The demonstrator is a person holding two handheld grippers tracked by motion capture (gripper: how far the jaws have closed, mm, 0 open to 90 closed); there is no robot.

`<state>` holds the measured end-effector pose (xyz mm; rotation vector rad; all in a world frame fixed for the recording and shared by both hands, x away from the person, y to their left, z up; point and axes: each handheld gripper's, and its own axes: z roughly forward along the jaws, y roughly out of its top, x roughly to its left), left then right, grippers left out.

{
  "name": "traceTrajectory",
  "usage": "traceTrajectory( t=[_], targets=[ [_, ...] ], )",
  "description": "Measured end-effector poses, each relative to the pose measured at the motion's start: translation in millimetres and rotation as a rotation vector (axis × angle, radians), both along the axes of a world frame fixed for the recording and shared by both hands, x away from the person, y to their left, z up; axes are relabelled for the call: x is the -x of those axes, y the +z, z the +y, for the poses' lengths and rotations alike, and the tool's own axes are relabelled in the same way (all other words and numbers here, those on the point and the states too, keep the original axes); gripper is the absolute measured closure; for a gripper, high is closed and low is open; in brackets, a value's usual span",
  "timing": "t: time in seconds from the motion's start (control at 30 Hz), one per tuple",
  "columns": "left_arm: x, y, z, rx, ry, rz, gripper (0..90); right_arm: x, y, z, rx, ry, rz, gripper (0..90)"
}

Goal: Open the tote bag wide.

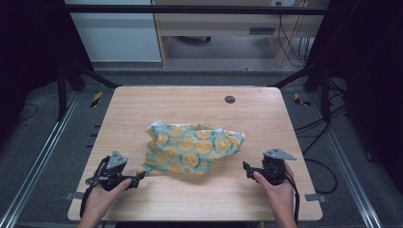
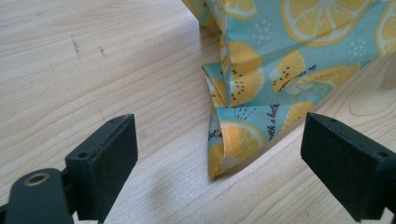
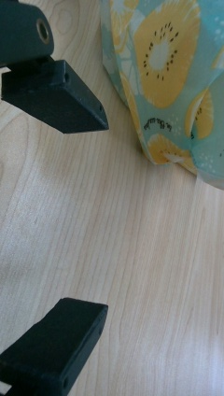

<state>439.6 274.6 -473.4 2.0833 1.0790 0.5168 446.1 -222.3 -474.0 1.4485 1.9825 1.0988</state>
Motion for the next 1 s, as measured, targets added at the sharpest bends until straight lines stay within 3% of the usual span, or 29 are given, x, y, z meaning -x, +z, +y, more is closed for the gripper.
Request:
traceTrajectory(
  t=[0.2, 0.47, 0.57, 0.67, 0.8, 1.0],
  targets=[
    [0.2, 0.5, -1.4, -0.014, -0.015, 0.012, 11.3, -2.7, 9.8, 3.0, 0.04, 0.043, 0.019, 8.2],
    [2.3, 1.8, 0.1, -0.007, -0.015, 0.015, 11.4, -16.0, 70.4, 14.1, 0.068, 0.118, -0.015, 12.9],
    [2.4, 2.2, 1.1, 0.001, -0.01, 0.016, 11.6, -29.5, 98.8, 27.8, 0.081, 0.175, -0.018, 15.3],
    [1.7, 1.8, 2.2, -0.002, -0.008, 0.02, 11.7, -44.8, 113.7, 41.8, 0.083, 0.215, -0.005, 17.6],
    [1.6, 1.6, 1.6, -0.007, -0.011, 0.021, 11.8, -68.1, 121.3, 61.8, 0.112, 0.259, 0.023, 21.2],
    [2.2, 2.5, 2.5, -0.006, -0.008, 0.014, 12.0, -92.8, 111.7, 77.6, 0.126, 0.285, 0.107, 26.5]
  ],
)
